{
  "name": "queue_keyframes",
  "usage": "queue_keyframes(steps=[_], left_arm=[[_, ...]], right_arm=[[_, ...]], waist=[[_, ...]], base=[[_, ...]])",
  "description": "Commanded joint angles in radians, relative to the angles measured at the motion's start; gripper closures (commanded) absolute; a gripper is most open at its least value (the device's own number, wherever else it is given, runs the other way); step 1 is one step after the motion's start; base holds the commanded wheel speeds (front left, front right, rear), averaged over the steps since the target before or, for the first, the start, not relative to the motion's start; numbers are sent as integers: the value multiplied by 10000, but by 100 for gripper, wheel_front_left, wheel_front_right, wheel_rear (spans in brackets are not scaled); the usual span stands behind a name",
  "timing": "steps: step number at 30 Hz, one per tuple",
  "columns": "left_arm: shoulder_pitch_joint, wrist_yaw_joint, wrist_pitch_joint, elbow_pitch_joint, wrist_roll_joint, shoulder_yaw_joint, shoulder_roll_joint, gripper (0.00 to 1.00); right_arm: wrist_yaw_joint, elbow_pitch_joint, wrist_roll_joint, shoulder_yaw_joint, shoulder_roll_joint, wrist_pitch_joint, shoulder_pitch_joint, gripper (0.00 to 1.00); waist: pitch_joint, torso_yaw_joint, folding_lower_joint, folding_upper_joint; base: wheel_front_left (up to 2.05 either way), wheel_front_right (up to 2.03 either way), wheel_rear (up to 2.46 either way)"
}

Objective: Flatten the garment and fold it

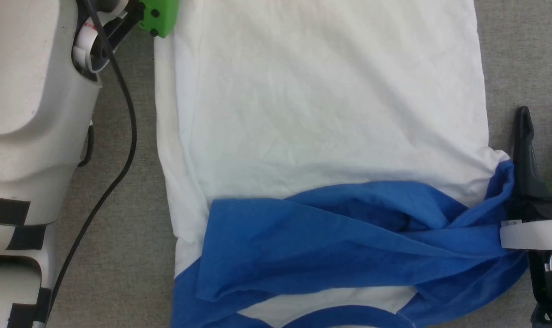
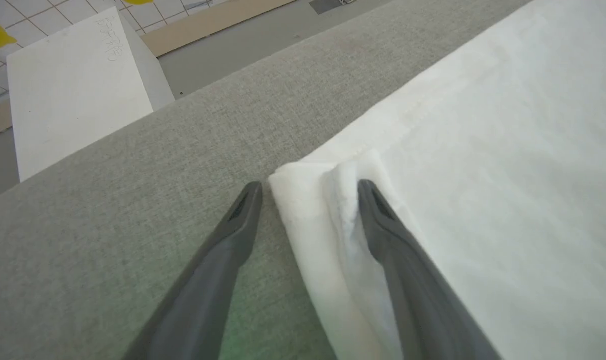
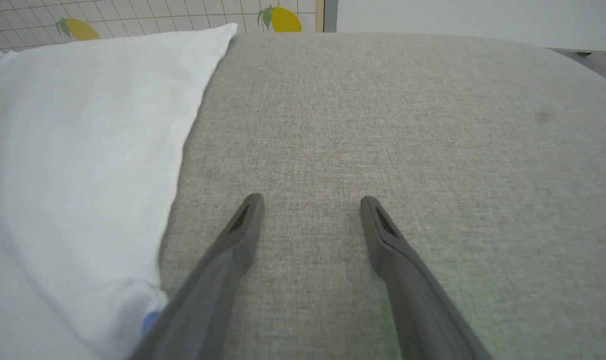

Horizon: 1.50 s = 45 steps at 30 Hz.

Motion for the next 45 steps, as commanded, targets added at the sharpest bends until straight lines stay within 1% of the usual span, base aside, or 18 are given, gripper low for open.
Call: queue_keyframes(steps=[1,2,3,4,5,10,16,20,23,27,28,31,32,35,37,41,45], left_arm=[[51,-4,115,62,-20,-65,57,0],[76,-6,175,84,-7,-115,88,0],[96,-12,242,97,15,-195,133,2],[101,-20,260,86,32,-258,176,69],[100,-27,247,72,34,-300,216,100],[119,-1,33,87,-140,-184,294,100],[418,120,-419,217,-299,31,392,100],[854,156,-777,286,-540,174,416,100],[989,159,-881,276,-635,184,378,100],[964,161,-950,180,-688,146,290,100],[920,161,-968,148,-695,128,247,100],[770,152,-1006,74,-694,43,112,100],[707,147,-1022,56,-693,7,57,100],[515,125,-1055,34,-699,-105,-95,100],[399,109,-1093,40,-695,-179,-176,100],[214,74,-1173,84,-715,-340,-348,100],[52,42,-1256,149,-750,-492,-504,100]], right_arm=[[-15,17,-19,50,12,-16,-210,0],[-15,18,-20,47,12,-13,-226,0],[-15,16,-29,46,12,-8,-242,0],[-15,12,-34,46,12,-3,-254,0],[-15,7,-41,42,12,3,-267,0],[-15,-30,-108,-25,12,38,-306,0],[-15,-231,-258,-18,12,208,-460,0],[-15,-834,-419,69,4,892,-1444,0],[-15,-1166,-410,231,-231,1743,-2458,0],[-15,-1053,-127,709,-1081,3334,-4338,0],[-15,-875,-11,890,-1302,3770,-4918,0],[-15,-77,195,1347,-1702,4935,-6389,0],[-15,321,281,1477,-1739,5365,-6897,0],[-15,1520,392,1701,-1692,6554,-8084,0],[-15,2321,346,1689,-1573,7119,-8759,0],[-15,3712,52,1554,-1313,7919,-9748,0],[-15,4687,-407,1321,-1040,8299,-10356,0]], waist=[[125,-3,-2,0],[158,-1,-2,0],[186,1,-2,0],[205,2,-2,0],[220,5,-2,0],[115,87,-2,0],[-445,233,-2,0],[-964,228,-2,0],[-1089,227,-2,0],[-979,319,-2,0],[-894,360,-2,0],[-637,504,-2,0],[-538,563,-2,0],[-273,749,-2,0],[-127,869,-2,0],[106,1150,-2,0],[322,1418,-2,0]], base=[[0,0,0],[0,0,0],[0,0,0],[0,0,0],[0,0,0],[0,0,0],[0,0,0],[0,0,0],[0,0,0],[0,0,0],[0,0,0],[0,0,0],[0,0,0],[0,0,0],[0,0,0],[0,0,0],[0,0,0]])
